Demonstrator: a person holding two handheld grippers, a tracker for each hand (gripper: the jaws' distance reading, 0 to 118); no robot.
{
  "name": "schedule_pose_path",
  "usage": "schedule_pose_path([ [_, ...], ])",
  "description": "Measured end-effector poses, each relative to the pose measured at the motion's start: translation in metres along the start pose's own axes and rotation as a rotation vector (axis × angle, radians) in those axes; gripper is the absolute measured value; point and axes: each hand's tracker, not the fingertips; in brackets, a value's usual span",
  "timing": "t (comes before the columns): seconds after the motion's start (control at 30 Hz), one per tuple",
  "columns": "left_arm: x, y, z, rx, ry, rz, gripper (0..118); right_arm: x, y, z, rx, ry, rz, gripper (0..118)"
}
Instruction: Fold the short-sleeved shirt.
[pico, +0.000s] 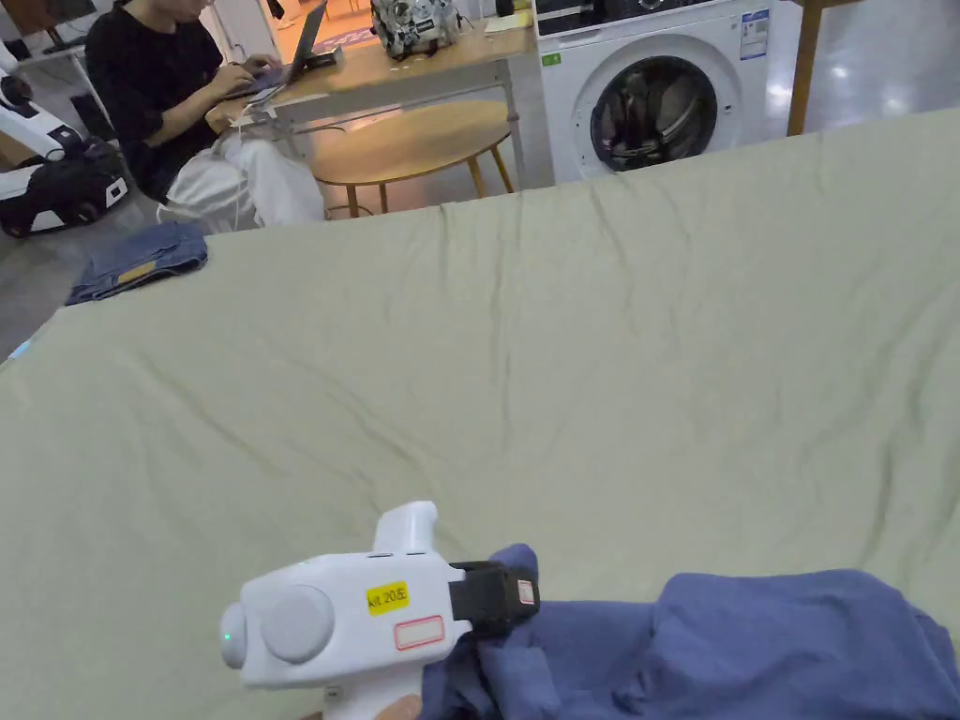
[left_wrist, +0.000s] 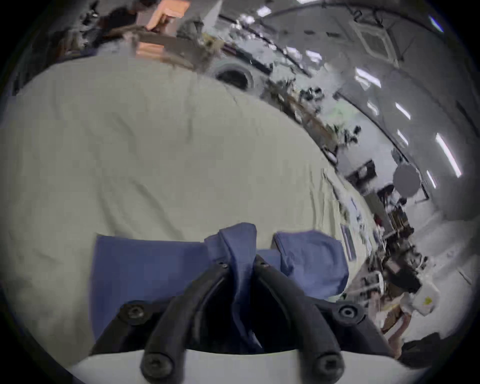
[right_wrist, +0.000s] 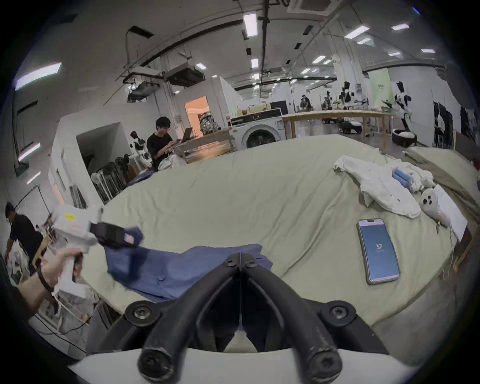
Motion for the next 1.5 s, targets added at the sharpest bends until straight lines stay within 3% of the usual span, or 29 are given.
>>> schedule_pose_path([
  [0.1,0.021,-0.003,-0.019,-0.010,-0.053,-0.052,8,0.010,-0.004,0.002,-0.004,-0.043,-0.018,0],
  [0.17,0.019,0.001,-0.018,-0.039,-0.121,-0.068,45,0.016,-0.006,0.002,-0.014,-0.051,-0.038,0],
  [0.3,0.005,0.001,0.010,0.114,-0.230,0.006,47,0.023,-0.011,0.004,-0.024,-0.067,-0.043,0],
  [0.33,-0.004,0.000,0.017,0.149,-0.218,0.041,41,0.025,-0.011,0.003,-0.030,-0.070,-0.044,0],
  [0.4,-0.015,-0.005,0.017,0.159,-0.198,0.066,7,0.026,-0.013,0.003,-0.039,-0.073,-0.043,0],
  [0.43,-0.016,-0.009,0.012,0.146,-0.172,0.064,0,0.025,-0.015,0.002,-0.047,-0.076,-0.041,0],
  [0.63,0.008,-0.048,-0.069,-0.135,-0.145,-0.029,0,0.018,-0.017,-0.004,-0.082,-0.061,-0.035,0],
  [0.7,0.012,-0.049,-0.072,-0.121,-0.030,-0.051,0,0.016,-0.017,-0.005,-0.086,-0.060,-0.017,0],
  [0.73,0.013,-0.040,-0.065,-0.089,-0.098,-0.015,0,0.014,-0.018,-0.006,-0.088,-0.059,-0.012,0],
  [0.83,0.006,-0.019,-0.027,-0.027,-0.117,-0.010,0,0.014,-0.021,-0.012,-0.088,-0.031,-0.036,0],
  [0.87,-0.002,-0.008,-0.002,0.022,-0.160,0.016,14,0.014,-0.021,-0.015,-0.102,-0.023,-0.042,0],
  [0.93,-0.026,0.005,0.039,0.097,-0.229,0.096,64,0.012,-0.023,-0.019,-0.108,-0.030,-0.028,0],
  [0.97,-0.040,0.008,0.059,0.135,-0.228,0.125,74,0.014,-0.026,-0.021,-0.113,-0.029,-0.020,0],
  [1.17,-0.133,-0.001,0.095,0.200,-0.003,0.261,74,0.016,-0.030,-0.028,-0.164,-0.014,0.007,0],
  [1.3,-0.142,-0.027,0.049,0.108,-0.243,0.394,73,0.014,-0.031,-0.027,-0.174,-0.020,0.006,0],
  [1.33,-0.142,-0.034,0.035,0.077,-0.285,0.421,66,0.014,-0.030,-0.026,-0.174,-0.022,0.007,0],
  [1.4,-0.146,-0.045,0.015,0.080,-0.398,0.469,31,0.013,-0.028,-0.021,-0.162,-0.027,0.021,0],
  [1.43,-0.145,-0.047,0.007,0.097,-0.381,0.493,12,0.013,-0.026,-0.019,-0.154,-0.029,0.027,0],
  [1.5,-0.141,-0.047,0.003,0.084,-0.329,0.494,7,0.014,-0.023,-0.017,-0.149,-0.034,0.026,0],
])
